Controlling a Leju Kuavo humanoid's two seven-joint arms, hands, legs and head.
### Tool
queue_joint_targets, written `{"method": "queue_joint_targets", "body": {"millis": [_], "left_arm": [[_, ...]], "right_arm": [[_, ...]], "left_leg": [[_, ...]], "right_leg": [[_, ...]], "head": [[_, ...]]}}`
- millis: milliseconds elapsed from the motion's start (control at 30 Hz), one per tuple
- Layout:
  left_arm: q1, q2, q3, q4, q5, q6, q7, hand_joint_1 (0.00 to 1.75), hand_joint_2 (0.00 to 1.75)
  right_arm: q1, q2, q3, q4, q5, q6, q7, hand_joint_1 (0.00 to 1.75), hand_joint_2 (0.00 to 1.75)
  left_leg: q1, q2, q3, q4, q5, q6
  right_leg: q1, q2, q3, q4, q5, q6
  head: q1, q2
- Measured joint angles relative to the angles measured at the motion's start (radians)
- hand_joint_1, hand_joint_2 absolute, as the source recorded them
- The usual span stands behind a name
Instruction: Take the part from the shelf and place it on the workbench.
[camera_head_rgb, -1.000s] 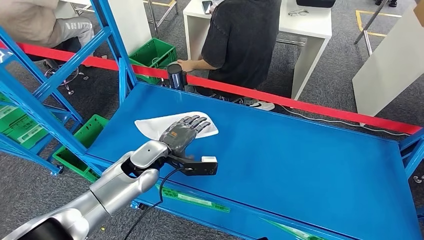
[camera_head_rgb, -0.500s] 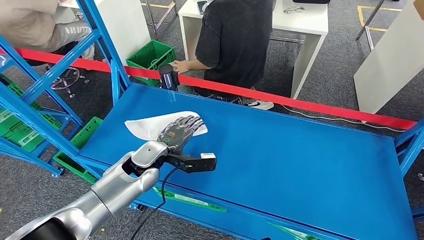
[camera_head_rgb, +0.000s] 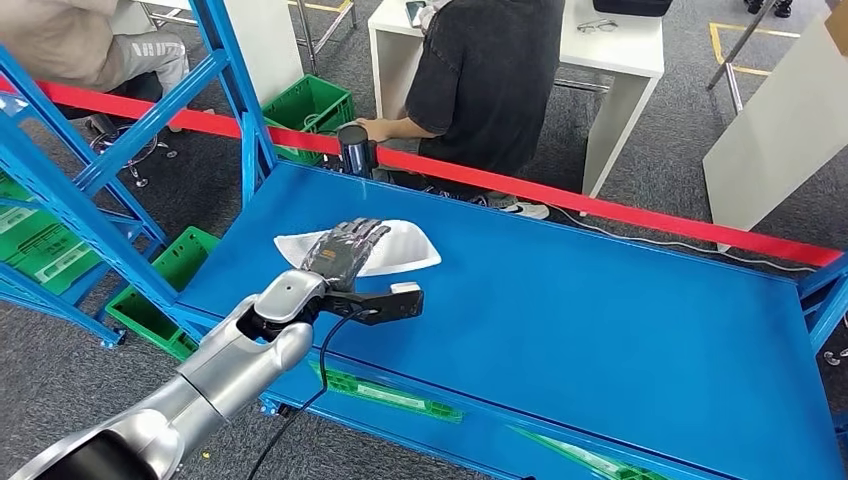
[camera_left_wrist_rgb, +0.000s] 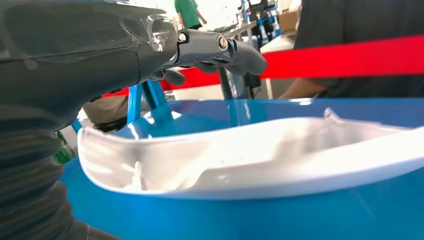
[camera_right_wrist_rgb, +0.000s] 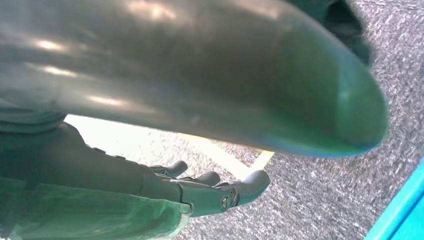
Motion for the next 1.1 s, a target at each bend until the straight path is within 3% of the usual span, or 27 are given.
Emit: {"method": "queue_joint_targets", "body": {"millis": [33,67,133,200,300,367,467,500,533,567,667,733,867,900,967,1033,1067,1100], "left_arm": [[0.001,-0.001,0.003,0.004,0.001,0.0,0.001,0.0,1.75],[0.002,-0.003,0.006,0.007,0.002,-0.001,0.002,0.0,1.75],[0.002,-0.008,0.014,0.012,0.003,-0.002,0.004,0.0,1.75],[0.002,-0.012,0.02,0.016,0.004,-0.002,0.005,0.0,1.75],[0.001,-0.015,0.026,0.023,0.006,-0.002,0.006,0.0,1.75],[-0.002,-0.022,0.034,0.031,0.011,-0.003,0.007,0.0,1.75],[-0.008,-0.033,0.049,0.053,0.02,-0.003,0.011,0.0,1.75],[-0.009,-0.036,0.053,0.062,0.023,-0.004,0.013,0.0,1.75],[-0.009,-0.04,0.057,0.072,0.027,-0.004,0.015,0.0,1.75],[-0.01,-0.043,0.062,0.081,0.031,-0.004,0.016,0.0,1.75],[-0.024,-0.056,0.079,0.101,0.042,-0.004,0.017,0.0,1.75],[-0.038,-0.063,0.09,0.114,0.05,-0.007,0.017,0.0,1.75],[-0.058,-0.083,0.114,0.15,0.075,-0.028,0.019,0.0,1.75],[-0.064,-0.091,0.118,0.161,0.081,-0.032,0.02,0.0,1.75],[-0.073,-0.102,0.123,0.182,0.087,-0.039,0.02,0.0,1.75],[-0.074,-0.107,0.125,0.201,0.09,-0.042,0.02,0.0,1.75],[-0.074,-0.11,0.127,0.21,0.092,-0.043,0.019,0.0,1.75],[-0.076,-0.113,0.128,0.219,0.095,-0.044,0.019,0.0,1.75]], "right_arm": [[0.0,-0.001,0.0,0.0,0.001,0.0,0.0,0.0,0.0],[-0.001,-0.002,0.0,0.0,0.002,0.0,0.0,0.0,0.0],[-0.004,-0.004,0.0,0.0,0.003,0.0,0.0,0.0,0.0],[-0.007,-0.006,0.0,0.0,0.004,0.001,0.0,0.0,0.0],[-0.009,-0.006,0.0,0.0,0.004,0.001,0.002,0.0,0.0],[-0.011,-0.006,0.0,0.0,0.004,0.002,0.005,0.0,0.0],[-0.015,-0.007,0.0,0.0,0.004,0.002,0.011,0.0,0.0],[-0.015,-0.007,0.0,0.0,0.004,0.002,0.013,0.0,0.0],[-0.015,-0.007,0.0,0.0,0.004,0.001,0.015,0.0,0.0],[-0.015,-0.007,0.0,0.0,0.005,0.0,0.017,0.0,0.0],[-0.018,-0.004,0.0,0.0,0.008,-0.005,0.025,0.0,0.0],[-0.022,-0.002,0.0,0.0,0.011,-0.008,0.032,0.0,0.0],[-0.026,-0.002,0.0,-0.002,0.02,-0.009,0.043,0.0,0.0],[-0.028,-0.002,0.0,-0.002,0.021,-0.009,0.045,0.0,0.0],[-0.03,-0.002,0.0,-0.002,0.023,-0.009,0.048,0.0,0.0],[-0.031,-0.003,0.0,-0.002,0.023,-0.009,0.05,0.0,0.0],[-0.031,-0.004,0.0,-0.002,0.023,-0.009,0.051,0.0,0.0],[-0.031,-0.005,0.0,-0.002,0.024,-0.008,0.051,0.0,0.0]], "left_leg": [[-0.001,-0.001,-0.001,0.001,0.0,0.0],[-0.002,-0.002,-0.001,0.002,0.0,0.0],[-0.003,-0.004,-0.002,0.008,-0.004,-0.005],[-0.007,-0.005,-0.008,0.018,-0.01,-0.015],[-0.007,-0.004,-0.014,0.025,-0.015,-0.025],[-0.003,-0.003,-0.032,0.061,-0.041,-0.036],[0.006,-0.003,-0.118,0.243,-0.127,-0.055],[0.009,-0.003,-0.145,0.295,-0.142,-0.058],[0.011,-0.003,-0.156,0.314,-0.138,-0.059],[0.012,-0.003,-0.146,0.292,-0.116,-0.059],[0.011,-0.003,-0.05,0.095,-0.028,-0.046],[0.005,-0.003,-0.021,0.032,-0.017,-0.036],[0.004,-0.002,-0.013,0.014,-0.004,-0.012],[0.006,-0.002,-0.01,0.009,0.001,-0.006],[0.003,-0.001,-0.012,0.008,0.005,-0.001],[0.001,-0.001,-0.014,0.009,0.005,0.0],[0.0,-0.002,-0.014,0.01,0.005,-0.001],[0.001,-0.002,-0.014,0.012,0.004,-0.002]], "right_leg": [[0.0,0.0,-0.004,0.01,0.001,0.005],[0.0,0.0,0.014,-0.026,0.018,0.013],[0.0,-0.001,0.088,-0.174,0.069,0.023],[0.003,-0.002,0.138,-0.272,0.099,0.017],[0.004,-0.001,0.144,-0.284,0.105,0.003],[-0.001,0.0,0.145,-0.286,0.107,-0.005],[-0.003,0.0,0.144,-0.286,0.108,-0.015],[-0.003,0.0,0.144,-0.286,0.108,-0.016],[-0.003,0.001,0.144,-0.286,0.108,-0.016],[-0.003,0.001,0.144,-0.286,0.108,-0.016],[0.001,0.003,0.146,-0.286,0.109,-0.014],[0.004,0.002,0.142,-0.286,0.112,-0.006],[0.003,0.0,0.124,-0.264,0.102,0.01],[0.003,0.0,0.104,-0.223,0.081,0.008],[0.002,0.0,0.041,-0.085,0.025,0.001],[0.002,0.0,-0.002,0.009,-0.002,0.005],[0.002,0.0,0.004,-0.003,0.008,0.013],[0.001,-0.001,0.031,-0.055,0.03,0.022]], "head": [[0.0,0.0],[0.0,0.0],[0.001,0.0],[0.0,0.0],[-0.001,0.0],[-0.003,0.0],[-0.007,0.0],[-0.007,0.0],[-0.007,0.0],[-0.007,0.0],[-0.006,0.0],[-0.006,0.0],[-0.005,0.0],[-0.003,0.0],[-0.001,0.0],[-0.001,0.0],[0.0,0.0],[0.0,0.0]]}}
